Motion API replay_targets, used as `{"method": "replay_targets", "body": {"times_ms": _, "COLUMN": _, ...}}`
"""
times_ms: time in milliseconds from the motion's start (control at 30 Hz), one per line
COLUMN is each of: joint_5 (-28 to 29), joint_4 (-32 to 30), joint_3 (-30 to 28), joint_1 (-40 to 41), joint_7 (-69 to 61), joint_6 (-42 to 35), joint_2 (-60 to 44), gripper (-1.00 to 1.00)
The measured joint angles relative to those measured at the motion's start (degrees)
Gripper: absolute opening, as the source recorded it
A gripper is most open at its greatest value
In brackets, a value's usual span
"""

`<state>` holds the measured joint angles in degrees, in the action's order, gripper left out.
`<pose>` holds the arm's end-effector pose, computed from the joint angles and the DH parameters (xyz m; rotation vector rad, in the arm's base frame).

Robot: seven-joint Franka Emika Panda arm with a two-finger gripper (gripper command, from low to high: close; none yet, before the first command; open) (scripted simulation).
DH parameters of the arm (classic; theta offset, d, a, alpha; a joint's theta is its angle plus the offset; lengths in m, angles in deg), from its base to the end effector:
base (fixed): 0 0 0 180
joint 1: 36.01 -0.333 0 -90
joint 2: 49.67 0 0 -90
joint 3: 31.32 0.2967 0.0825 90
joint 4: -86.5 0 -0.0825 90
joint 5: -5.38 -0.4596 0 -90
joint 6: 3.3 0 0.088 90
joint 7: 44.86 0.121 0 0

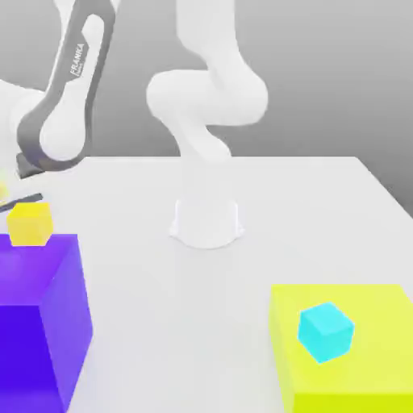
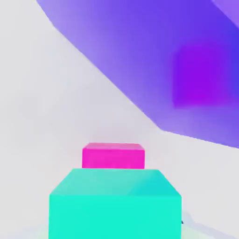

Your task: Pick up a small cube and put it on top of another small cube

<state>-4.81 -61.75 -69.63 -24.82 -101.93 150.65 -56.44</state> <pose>0.2957 -0.3742 0.1262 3.1348 -0.0370 0.0187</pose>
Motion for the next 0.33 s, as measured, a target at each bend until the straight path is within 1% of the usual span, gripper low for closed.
{"method": "replay_targets", "body": {"times_ms": 100, "joint_5": -5.1, "joint_4": 0.3, "joint_3": 2.5, "joint_1": 1.6, "joint_7": -3.7, "joint_6": 2.1, "joint_2": -3.2, "gripper": -1.00}}
{"method": "replay_targets", "body": {"times_ms": 233, "joint_5": -11.7, "joint_4": 0.8, "joint_3": 7.2, "joint_1": 4.8, "joint_7": -8.5, "joint_6": 5.0, "joint_2": -8.0, "gripper": -1.00}}
{"method": "replay_targets", "body": {"times_ms": 267, "joint_5": -12.7, "joint_4": 0.9, "joint_3": 8.0, "joint_1": 5.3, "joint_7": -9.2, "joint_6": 5.5, "joint_2": -8.8, "gripper": 1.00}}
{"method": "replay_targets", "body": {"times_ms": 333, "joint_5": -12.7, "joint_4": 0.9, "joint_3": 8.0, "joint_1": 5.3, "joint_7": -9.2, "joint_6": 5.5, "joint_2": -8.8, "gripper": 1.00}}
